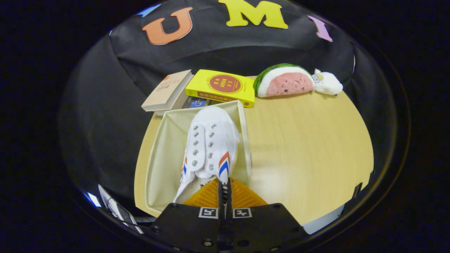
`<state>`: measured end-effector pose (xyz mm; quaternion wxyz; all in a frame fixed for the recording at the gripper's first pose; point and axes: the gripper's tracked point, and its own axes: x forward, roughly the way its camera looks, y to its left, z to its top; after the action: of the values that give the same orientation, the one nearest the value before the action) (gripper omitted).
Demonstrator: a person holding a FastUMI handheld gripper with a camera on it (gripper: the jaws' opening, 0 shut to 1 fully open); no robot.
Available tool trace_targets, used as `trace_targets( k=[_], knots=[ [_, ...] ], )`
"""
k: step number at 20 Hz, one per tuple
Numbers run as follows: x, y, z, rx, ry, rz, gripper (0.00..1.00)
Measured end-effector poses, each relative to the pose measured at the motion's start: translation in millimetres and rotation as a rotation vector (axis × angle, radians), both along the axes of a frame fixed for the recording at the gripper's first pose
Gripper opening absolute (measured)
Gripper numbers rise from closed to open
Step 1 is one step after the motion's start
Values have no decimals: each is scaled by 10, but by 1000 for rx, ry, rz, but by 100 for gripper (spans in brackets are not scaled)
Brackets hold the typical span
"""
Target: Open the storage box then place both shoes into the box .Put the left shoe in first, then the right shoe, with the right side of both shoes facing outward in a uniform manner.
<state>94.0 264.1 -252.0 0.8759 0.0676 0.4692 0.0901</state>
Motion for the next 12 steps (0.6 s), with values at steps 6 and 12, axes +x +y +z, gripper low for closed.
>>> trace_targets(
  k=[6,12],
  knots=[
    [122,-33,-166,-43,0,-66,0],
    [41,117,-142,-69,-64,-30,20]
  ],
)
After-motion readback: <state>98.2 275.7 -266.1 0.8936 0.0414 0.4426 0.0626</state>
